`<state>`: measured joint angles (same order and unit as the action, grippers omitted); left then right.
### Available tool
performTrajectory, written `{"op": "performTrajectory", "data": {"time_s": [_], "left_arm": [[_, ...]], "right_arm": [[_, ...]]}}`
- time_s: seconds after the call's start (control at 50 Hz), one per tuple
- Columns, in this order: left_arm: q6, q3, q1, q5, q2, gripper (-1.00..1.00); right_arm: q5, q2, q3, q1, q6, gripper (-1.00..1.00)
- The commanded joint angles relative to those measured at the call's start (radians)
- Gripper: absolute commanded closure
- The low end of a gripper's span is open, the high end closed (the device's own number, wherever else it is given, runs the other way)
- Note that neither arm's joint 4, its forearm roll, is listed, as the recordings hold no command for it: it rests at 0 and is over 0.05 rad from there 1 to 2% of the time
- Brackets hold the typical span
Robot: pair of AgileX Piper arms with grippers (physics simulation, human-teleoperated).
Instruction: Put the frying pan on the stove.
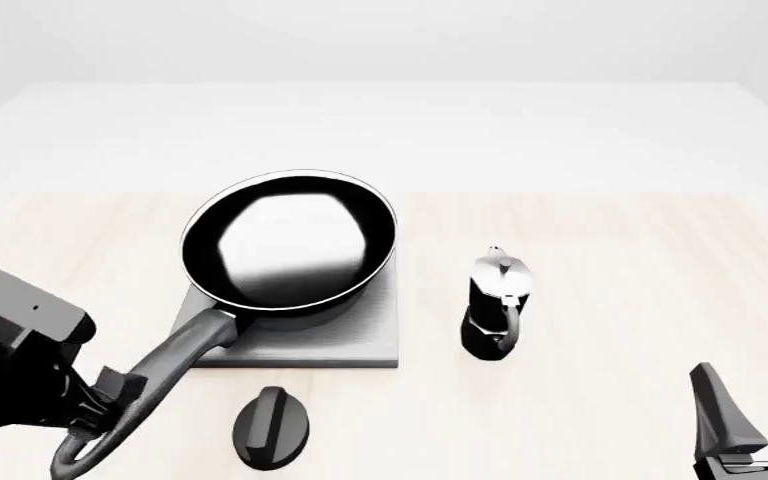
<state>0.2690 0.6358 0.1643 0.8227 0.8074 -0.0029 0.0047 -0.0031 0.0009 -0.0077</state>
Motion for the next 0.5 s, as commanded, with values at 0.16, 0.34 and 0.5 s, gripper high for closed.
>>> {"op": "performTrajectory", "data": {"time_s": [0.16,0.34,0.5], "left_arm": [[0.004,0.144,0.089,0.140,-0.097,-1.00],[0.119,0.085,0.095,0.125,-0.192,-1.00],[0.163,-0.032,0.149,0.019,-0.309,-1.00]], "right_arm": [[0.000,0.000,0.000,0.000,0.000,-1.00],[0.000,0.000,0.000,0.000,0.000,-1.00],[0.000,0.000,0.000,0.000,0.000,-1.00]]}}
